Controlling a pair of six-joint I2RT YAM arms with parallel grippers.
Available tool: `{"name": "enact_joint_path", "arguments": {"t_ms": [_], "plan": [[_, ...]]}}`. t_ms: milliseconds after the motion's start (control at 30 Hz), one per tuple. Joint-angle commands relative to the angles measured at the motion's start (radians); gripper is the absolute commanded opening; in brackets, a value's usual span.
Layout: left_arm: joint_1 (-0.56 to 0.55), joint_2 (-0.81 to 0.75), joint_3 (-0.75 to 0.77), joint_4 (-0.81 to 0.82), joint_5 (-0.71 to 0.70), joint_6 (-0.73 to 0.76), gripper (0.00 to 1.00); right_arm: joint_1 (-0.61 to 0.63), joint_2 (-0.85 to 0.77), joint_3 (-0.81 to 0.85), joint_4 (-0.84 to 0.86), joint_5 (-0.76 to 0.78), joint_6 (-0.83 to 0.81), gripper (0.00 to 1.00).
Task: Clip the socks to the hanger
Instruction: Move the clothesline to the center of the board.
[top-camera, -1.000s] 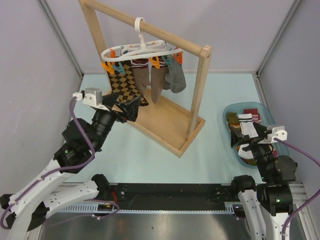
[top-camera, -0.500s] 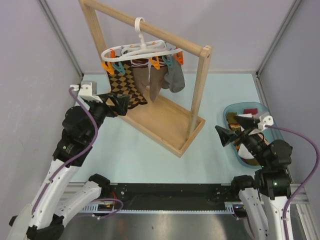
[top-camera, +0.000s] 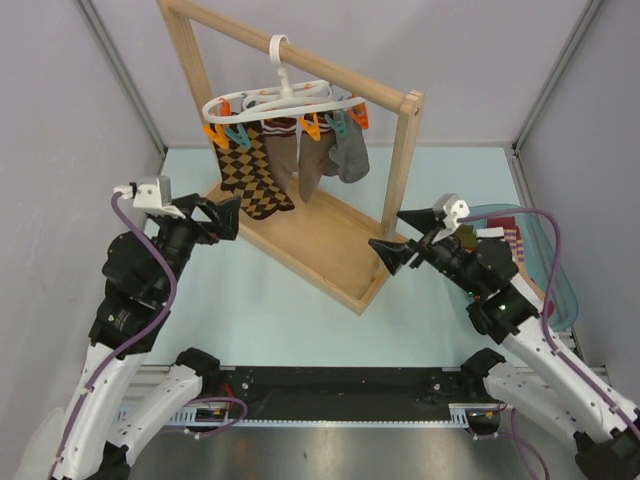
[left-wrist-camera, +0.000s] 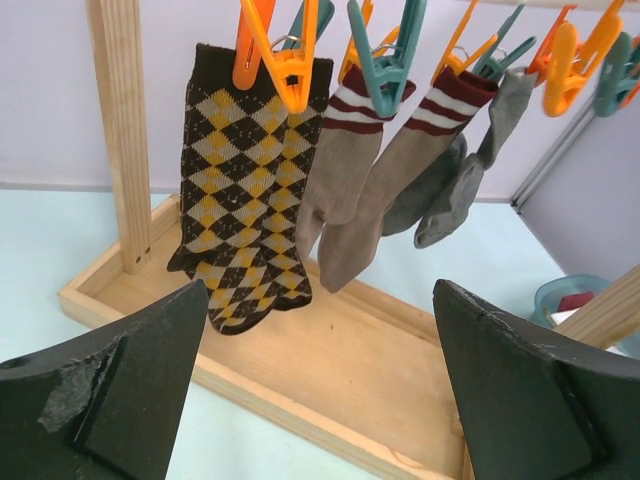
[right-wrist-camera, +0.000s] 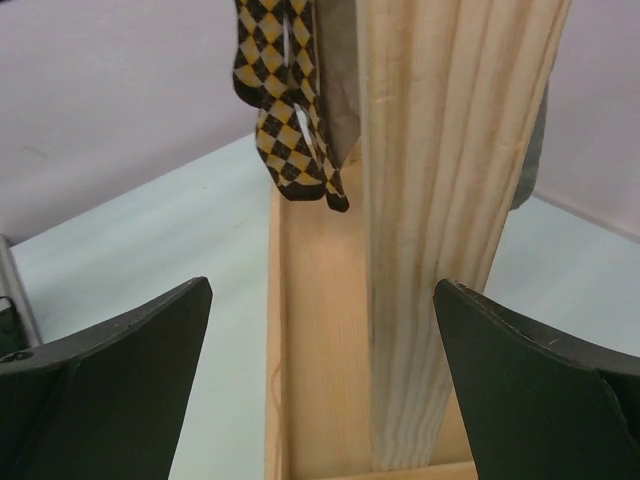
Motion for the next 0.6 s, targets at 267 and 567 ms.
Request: {"name": "enact_joint_path", "arguments": {"t_ms": [267,567], "plan": [[0.01,-0.004,0.022,-0.012,-0.032,0.087,1.0,-0.104,0.226,-0.036,0.381,0.263,-0.051,1.0],[0.011,0.074,0.078,0.019,0.001,0.087,1.0,-0.331,0.314,-0.027,0.46,0.014,0.022,1.0]]}}
